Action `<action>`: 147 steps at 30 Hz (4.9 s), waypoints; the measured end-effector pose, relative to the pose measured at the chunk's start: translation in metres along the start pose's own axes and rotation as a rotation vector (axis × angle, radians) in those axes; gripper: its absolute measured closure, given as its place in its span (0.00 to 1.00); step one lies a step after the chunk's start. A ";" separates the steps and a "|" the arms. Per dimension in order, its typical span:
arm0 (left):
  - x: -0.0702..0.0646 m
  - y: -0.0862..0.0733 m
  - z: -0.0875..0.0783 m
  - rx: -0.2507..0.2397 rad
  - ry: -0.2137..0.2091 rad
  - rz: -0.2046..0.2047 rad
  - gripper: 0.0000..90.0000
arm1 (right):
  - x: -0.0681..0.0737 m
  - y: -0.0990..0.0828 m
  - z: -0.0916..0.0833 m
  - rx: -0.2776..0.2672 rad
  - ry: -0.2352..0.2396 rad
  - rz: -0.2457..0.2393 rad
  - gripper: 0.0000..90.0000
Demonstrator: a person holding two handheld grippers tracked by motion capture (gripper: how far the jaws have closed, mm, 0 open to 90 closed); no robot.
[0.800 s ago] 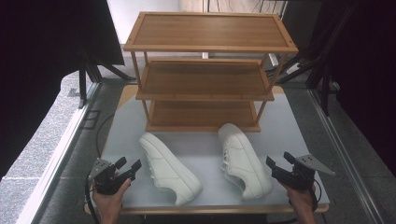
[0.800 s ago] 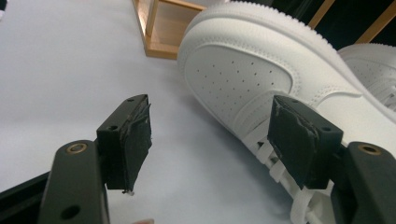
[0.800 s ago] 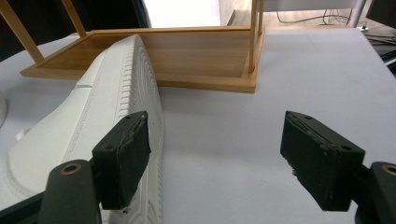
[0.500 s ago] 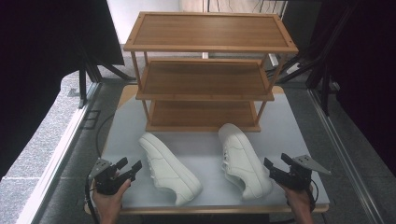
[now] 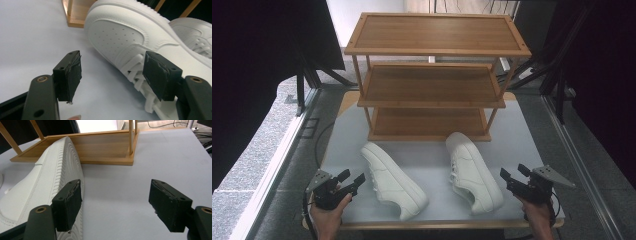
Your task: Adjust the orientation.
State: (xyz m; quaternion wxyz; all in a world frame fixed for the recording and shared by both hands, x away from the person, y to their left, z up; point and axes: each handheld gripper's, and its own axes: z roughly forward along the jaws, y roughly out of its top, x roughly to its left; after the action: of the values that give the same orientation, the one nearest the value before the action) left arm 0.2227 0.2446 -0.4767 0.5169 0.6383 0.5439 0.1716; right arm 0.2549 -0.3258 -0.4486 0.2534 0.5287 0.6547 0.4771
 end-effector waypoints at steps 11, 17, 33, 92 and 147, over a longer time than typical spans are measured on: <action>-0.017 -0.001 -0.012 0.041 -0.069 0.002 0.52 | -0.002 0.000 -0.001 0.005 0.005 0.005 0.30; -0.028 -0.002 -0.016 0.106 -0.126 0.016 0.74 | -0.003 -0.001 -0.001 0.009 -0.003 0.013 0.31; -0.052 -0.026 -0.024 0.170 -0.190 0.030 0.98 | 0.000 -0.002 0.000 0.023 -0.006 0.012 0.31; -0.140 0.045 0.089 0.211 -0.269 0.165 0.96 | -0.008 -0.009 0.002 0.040 -0.037 0.043 0.32; -0.077 0.033 0.059 0.367 -0.239 0.148 1.00 | -0.006 -0.015 0.007 0.076 -0.051 0.032 0.33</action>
State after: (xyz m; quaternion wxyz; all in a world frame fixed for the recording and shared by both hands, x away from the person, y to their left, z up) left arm 0.2590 0.1535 -0.4465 0.4391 0.7755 0.4527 0.0303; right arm 0.2559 -0.3287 -0.4655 0.2423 0.5602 0.6572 0.4422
